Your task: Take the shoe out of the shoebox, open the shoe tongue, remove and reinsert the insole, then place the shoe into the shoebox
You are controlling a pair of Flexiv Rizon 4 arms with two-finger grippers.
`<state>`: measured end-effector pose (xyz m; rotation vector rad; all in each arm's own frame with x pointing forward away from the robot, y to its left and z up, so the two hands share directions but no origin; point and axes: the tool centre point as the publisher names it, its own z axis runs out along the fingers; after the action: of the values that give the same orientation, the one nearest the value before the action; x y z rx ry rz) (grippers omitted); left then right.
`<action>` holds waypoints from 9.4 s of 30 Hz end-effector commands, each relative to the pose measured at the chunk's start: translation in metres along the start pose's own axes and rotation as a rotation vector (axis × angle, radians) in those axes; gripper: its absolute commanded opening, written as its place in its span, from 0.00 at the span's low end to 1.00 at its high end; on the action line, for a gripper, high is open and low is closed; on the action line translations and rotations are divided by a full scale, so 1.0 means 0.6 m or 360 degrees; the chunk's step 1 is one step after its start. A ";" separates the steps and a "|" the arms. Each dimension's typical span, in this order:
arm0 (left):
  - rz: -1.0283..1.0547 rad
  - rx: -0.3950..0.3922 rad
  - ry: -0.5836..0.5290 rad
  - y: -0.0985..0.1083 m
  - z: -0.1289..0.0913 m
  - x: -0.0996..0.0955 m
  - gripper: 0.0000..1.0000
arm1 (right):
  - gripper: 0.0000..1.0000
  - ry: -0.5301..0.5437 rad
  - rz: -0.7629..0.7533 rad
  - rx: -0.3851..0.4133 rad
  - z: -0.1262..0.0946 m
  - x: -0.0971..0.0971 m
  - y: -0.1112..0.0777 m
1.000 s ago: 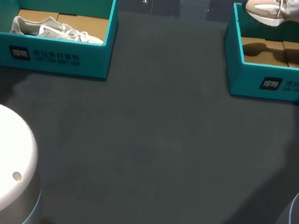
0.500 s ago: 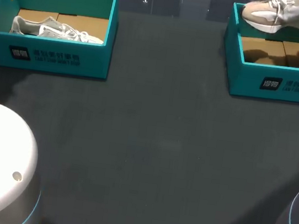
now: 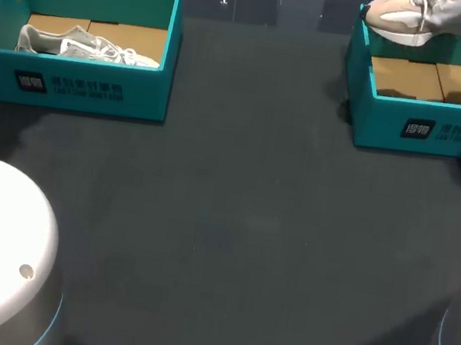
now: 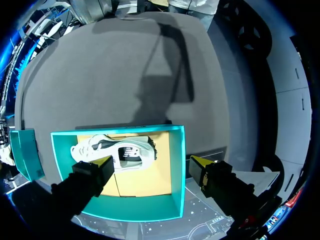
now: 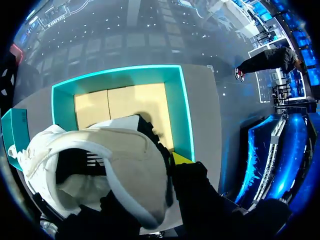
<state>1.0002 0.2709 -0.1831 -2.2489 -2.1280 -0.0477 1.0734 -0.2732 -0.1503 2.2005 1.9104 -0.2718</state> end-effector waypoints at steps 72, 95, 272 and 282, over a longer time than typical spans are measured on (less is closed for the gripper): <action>0.0001 -0.0003 0.0002 -0.001 0.001 0.000 1.00 | 0.00 -0.0191 0.0050 -0.0288 -0.160 0.415 -0.576; 0.0001 -0.0003 0.0002 -0.001 0.001 0.000 1.00 | 0.00 0.0037 0.0012 -0.0252 -0.006 0.554 -0.692; 0.0001 -0.0003 0.0002 -0.001 0.001 0.000 1.00 | 1.00 0.2309 -0.2124 -0.1853 0.179 0.309 -0.731; 0.0001 -0.0003 0.0002 -0.001 0.001 0.000 1.00 | 1.00 0.2121 -0.2126 -0.1672 0.173 0.319 -0.725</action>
<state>1.0002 0.2709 -0.1830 -2.2488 -2.1281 -0.0476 0.6740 -0.0664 -0.3277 -0.0089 2.5472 1.9606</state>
